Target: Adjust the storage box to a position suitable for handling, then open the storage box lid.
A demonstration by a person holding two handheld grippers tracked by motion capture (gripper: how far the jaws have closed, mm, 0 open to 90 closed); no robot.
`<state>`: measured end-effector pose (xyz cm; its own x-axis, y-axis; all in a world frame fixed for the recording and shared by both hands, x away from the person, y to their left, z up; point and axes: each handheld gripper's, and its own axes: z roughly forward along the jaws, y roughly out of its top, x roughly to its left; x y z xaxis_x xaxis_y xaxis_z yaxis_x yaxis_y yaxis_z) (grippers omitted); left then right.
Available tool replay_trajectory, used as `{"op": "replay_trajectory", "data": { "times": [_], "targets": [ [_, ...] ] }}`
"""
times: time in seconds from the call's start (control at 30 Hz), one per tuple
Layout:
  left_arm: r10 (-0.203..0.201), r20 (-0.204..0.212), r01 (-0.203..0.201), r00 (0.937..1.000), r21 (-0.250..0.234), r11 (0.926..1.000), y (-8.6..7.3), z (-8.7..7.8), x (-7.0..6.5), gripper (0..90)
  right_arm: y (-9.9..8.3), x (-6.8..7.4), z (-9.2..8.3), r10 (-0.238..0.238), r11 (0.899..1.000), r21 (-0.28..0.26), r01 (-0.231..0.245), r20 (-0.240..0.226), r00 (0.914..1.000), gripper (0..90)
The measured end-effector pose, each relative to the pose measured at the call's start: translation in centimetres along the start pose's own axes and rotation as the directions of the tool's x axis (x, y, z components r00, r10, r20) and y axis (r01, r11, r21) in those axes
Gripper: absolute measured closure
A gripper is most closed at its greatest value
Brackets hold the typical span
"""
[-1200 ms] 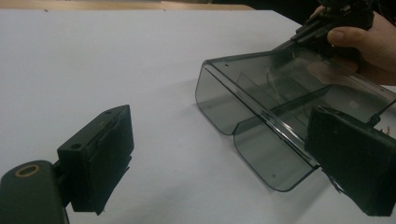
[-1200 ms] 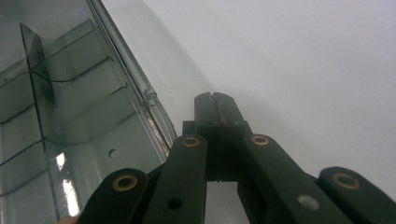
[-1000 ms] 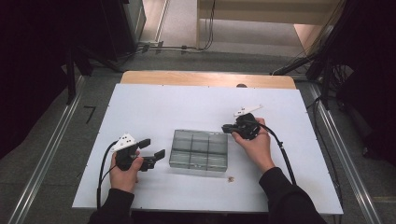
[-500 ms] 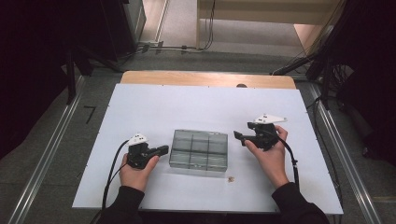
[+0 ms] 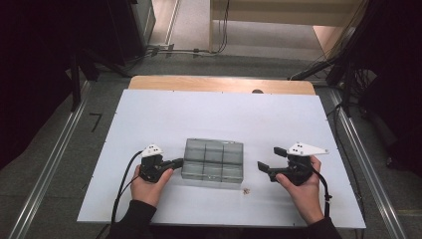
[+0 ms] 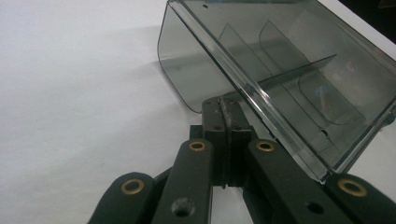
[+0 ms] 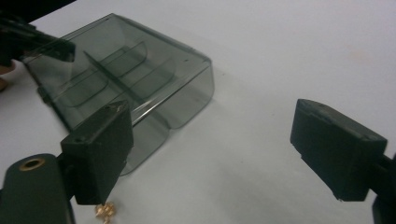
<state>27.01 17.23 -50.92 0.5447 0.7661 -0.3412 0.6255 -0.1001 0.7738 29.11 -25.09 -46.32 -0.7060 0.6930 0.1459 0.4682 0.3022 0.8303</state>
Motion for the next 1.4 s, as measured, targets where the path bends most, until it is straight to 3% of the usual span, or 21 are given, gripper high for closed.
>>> {"op": "replay_trajectory", "data": {
  "times": [0.13, 0.3, 0.4, 0.43, 0.5, 0.63, 0.67, 0.73, 0.77, 0.83, 1.23, 1.4],
  "targets": [
    [0.014, 0.008, -0.014, 0.9999, 0.003, 0.9999, 0.0, 0.2, -0.5, 90.0, -0.5, 0.4, -0.5, -0.018, 1.0, 0.012, 0.018, -0.007, 0.9998, 13.8],
    [0.026, 0.015, -0.026, 0.9995, 0.006, 0.9996, 0.0, 0.6, -1.1, 90.0, -1.4, 0.4, -1.3, -0.027, 0.999, 0.027, 0.028, -0.055, 0.9981, 25.9],
    [0.035, 0.022, -0.035, 0.9991, 0.009, 0.9993, 0.0, 0.8, -1.4, 90.0, -1.7, 0.5, -1.5, -0.035, 0.999, 0.033, 0.037, -0.053, 0.998, 31.4],
    [0.032, 0.027, -0.032, 0.9991, 0.009, 0.9994, 0.0, 0.9, -1.5, 90.0, -1.9, 0.7, -1.7, -0.063, 0.997, 0.037, 0.065, -0.038, 0.9973, 38.0],
    [0.039, 0.03, -0.04, 0.9988, 0.012, 0.9991, 0.1, 1.0, -1.7, 90.0, -2.0, 0.9, -1.7, -0.077, 0.996, 0.051, 0.078, -0.038, 0.9963, 43.0],
    [0.037, 0.035, -0.038, 0.9987, 0.012, 0.9992, 0.0, 1.2, -2.0, 90.0, -2.1, 1.1, -1.8, -0.071, 0.996, 0.056, 0.072, -0.03, 0.997, 49.8],
    [0.042, 0.041, -0.043, 0.9983, 0.013, 0.999, 0.0, 1.3, -2.2, 90.0, -2.3, 1.1, -1.8, -0.065, 0.996, 0.053, 0.067, -0.049, 0.9967, 55.4],
    [0.048, 0.041, -0.049, 0.998, 0.014, 0.9987, 0.0, 1.4, -2.4, 90.0, -2.4, 1.1, -1.8, -0.066, 0.996, 0.052, 0.068, -0.056, 0.9963, 58.1],
    [0.053, 0.042, -0.054, 0.9977, 0.015, 0.9984, 0.0, 1.5, -2.5, 90.0, -2.5, 1.2, -1.7, -0.081, 0.994, 0.064, 0.085, -0.058, 0.995, 65.2],
    [0.057, 0.044, -0.058, 0.9974, 0.015, 0.9982, 0.0, 1.6, -2.7, 90.0, -2.6, 1.3, -1.5, -0.099, 0.991, 0.083, 0.104, -0.063, 0.9931, 69.5],
    [0.063, 0.059, -0.063, 0.9963, -0.001, 0.998, 0.4, 1.7, -2.8, 90.0, -3.2, -0.1, -1.5, -0.071, 0.992, 0.095, 0.082, -0.118, 0.9905, 87.7],
    [0.108, 0.086, -0.109, 0.9904, 0.007, 0.994, 0.4, 0.5, -2.5, 90.0, -3.4, -0.4, -1.0, -0.072, 0.99, 0.11, 0.087, -0.134, 0.9884, 87.8]
  ]
}}
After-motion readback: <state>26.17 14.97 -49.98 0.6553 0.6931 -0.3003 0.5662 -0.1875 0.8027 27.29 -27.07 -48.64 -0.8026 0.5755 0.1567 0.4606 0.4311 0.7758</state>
